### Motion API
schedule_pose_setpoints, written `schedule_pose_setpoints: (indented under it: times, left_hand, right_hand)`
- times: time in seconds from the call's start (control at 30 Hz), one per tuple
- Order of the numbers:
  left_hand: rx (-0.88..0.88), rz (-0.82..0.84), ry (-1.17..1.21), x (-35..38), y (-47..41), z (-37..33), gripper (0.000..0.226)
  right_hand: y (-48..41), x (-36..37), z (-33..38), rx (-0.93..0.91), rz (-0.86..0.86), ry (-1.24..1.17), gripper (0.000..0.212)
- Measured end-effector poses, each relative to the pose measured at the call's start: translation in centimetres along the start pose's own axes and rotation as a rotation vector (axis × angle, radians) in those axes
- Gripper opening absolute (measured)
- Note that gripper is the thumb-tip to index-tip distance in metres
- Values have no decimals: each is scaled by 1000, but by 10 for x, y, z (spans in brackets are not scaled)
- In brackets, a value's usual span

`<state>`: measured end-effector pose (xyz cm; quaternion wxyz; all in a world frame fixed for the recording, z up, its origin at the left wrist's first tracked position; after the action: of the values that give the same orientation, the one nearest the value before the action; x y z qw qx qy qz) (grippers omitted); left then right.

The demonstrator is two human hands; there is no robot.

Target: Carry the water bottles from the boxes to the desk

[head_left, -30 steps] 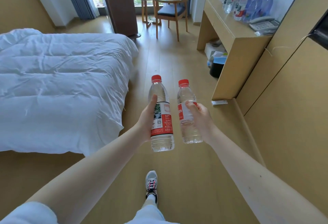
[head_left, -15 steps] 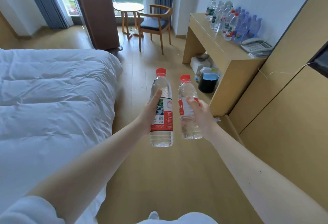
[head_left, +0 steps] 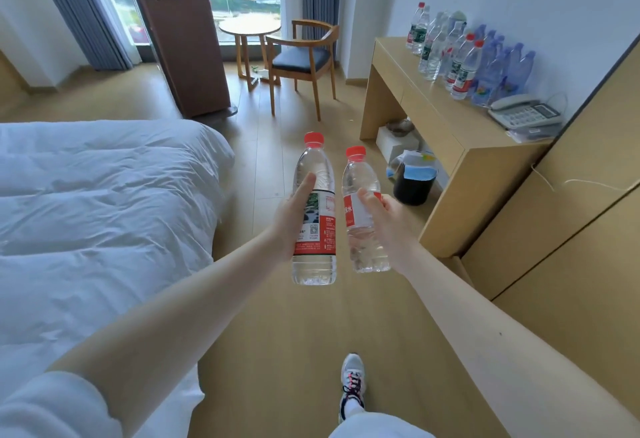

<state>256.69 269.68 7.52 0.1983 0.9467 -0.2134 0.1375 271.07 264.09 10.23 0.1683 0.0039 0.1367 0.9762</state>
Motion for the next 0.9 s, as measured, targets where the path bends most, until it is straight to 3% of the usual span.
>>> schedule_pose_setpoints:
  times: [0.13,0.27,0.37,0.57,0.8,0.9]
  left_hand:
    - [31,-29,-63,17,-71,-41,94]
    - [80,-13,-143,52,-143,-79,64]
    - [97,-23,-174,74,-190,-92,45]
    - [57,-47,-193,95,-269,-102,45]
    - [17,-4,-178,102,-363,-117,46]
    - [25,44,-213,106,-413,-131,37]
  right_hand:
    - [-74,-18,32,-24,9,-30,40]
    - [-149,-52,66,-77,-21,-55,50]
    - [-197,-78,81,-85,-19,-59,45]
    - [-273,-109,92,-71,-43,-97,34]
    - [-348,-120,96,-3,-132,-117,35]
    - [-381,-124,107,-14,-200,-133,53]
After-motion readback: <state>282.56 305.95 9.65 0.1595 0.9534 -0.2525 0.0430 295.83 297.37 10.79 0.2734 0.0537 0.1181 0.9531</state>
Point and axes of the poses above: each hand's wrist, its own y-axis away from the middle knuckle, its own x-axis out of the palm, z = x × y, the point moved 9 cm from there along -y, towards the middle knuckle, and after that the axes turned 5 degrees about x, right-handed, at the moved point
